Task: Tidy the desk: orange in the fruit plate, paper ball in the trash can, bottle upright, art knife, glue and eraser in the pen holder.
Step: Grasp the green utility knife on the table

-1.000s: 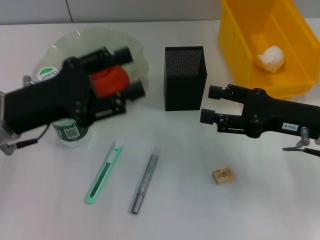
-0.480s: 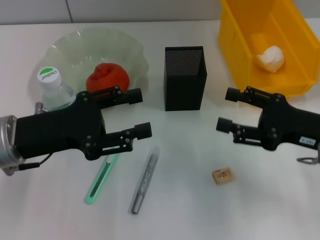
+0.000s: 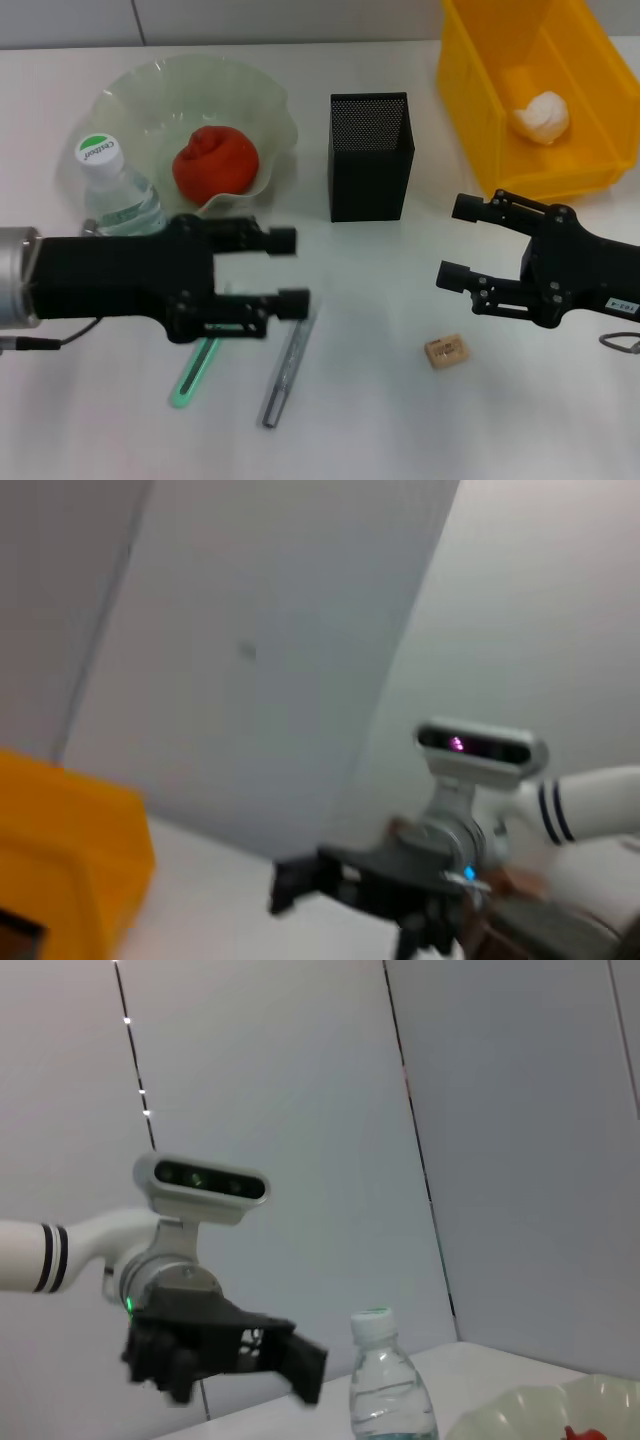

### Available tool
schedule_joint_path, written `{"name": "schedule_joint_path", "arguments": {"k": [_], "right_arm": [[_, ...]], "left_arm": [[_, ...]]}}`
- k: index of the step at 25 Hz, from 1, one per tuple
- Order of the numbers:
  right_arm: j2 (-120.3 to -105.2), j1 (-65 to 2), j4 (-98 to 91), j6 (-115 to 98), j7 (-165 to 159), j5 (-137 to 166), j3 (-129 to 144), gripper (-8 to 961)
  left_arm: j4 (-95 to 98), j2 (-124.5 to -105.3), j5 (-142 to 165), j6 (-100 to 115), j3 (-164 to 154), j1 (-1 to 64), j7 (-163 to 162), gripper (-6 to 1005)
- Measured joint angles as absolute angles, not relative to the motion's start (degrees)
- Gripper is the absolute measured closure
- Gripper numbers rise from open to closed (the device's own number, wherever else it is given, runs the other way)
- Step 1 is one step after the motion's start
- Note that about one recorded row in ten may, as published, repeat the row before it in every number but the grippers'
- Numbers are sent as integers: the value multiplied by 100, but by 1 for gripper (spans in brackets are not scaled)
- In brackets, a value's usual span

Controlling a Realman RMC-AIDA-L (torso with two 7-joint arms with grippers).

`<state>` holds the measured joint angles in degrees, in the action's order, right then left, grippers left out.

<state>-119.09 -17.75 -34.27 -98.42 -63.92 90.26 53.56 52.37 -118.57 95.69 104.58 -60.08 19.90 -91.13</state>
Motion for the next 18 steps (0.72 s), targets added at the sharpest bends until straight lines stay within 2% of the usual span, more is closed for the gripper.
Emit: {"name": "schedule_joint_path", "arguments": {"k": [18], "right_arm": [[-11909, -1768, -3263, -9590, -6401, 8991, 5292, 126]], "left_arm": [[8864, -11870, 11301, 9666, -7786, 1307, -12859, 288]]}}
